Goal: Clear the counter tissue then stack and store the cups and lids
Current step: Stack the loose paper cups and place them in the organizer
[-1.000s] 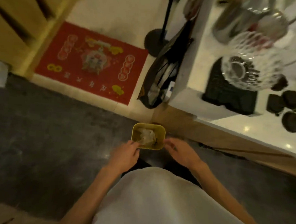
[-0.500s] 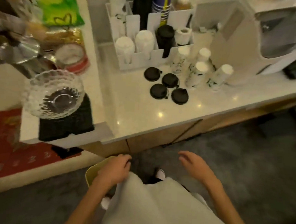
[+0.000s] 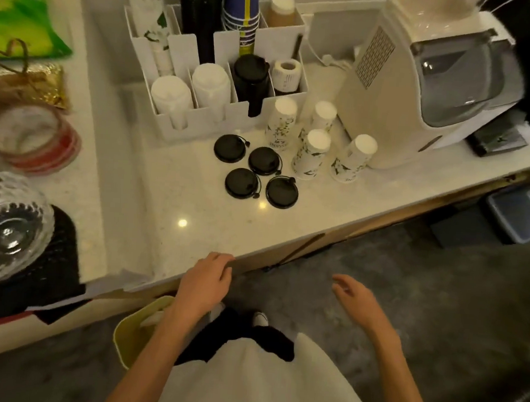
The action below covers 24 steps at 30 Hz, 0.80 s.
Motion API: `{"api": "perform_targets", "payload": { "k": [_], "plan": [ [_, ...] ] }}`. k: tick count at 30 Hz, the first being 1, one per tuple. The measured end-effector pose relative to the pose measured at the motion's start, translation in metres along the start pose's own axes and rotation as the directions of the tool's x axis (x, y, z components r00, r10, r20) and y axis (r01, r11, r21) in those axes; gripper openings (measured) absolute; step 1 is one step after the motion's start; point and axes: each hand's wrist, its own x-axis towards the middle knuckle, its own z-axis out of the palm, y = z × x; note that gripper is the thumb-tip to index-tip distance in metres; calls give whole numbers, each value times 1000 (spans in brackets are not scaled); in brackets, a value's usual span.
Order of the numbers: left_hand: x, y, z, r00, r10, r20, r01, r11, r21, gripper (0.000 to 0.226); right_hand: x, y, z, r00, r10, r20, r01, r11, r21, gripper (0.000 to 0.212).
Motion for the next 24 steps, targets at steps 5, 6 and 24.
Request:
{"api": "perform_targets", "payload": {
  "k": [5,6,24],
  "plan": [
    [28,-9,-20,999,-49,3,48,997,53,37,23,-60,-3,991,-129,-36,131,988,83,31],
    [34,-8,-25,999,-49,-1,49,996,78,38,26,-70,-6,989,-143,-36,145,985,96,32],
    [199,127,-67,994,91,-52,-49,840,540,35,178,-165,-171,861,-503,-78,424,793,-437,54]
  ]
}}
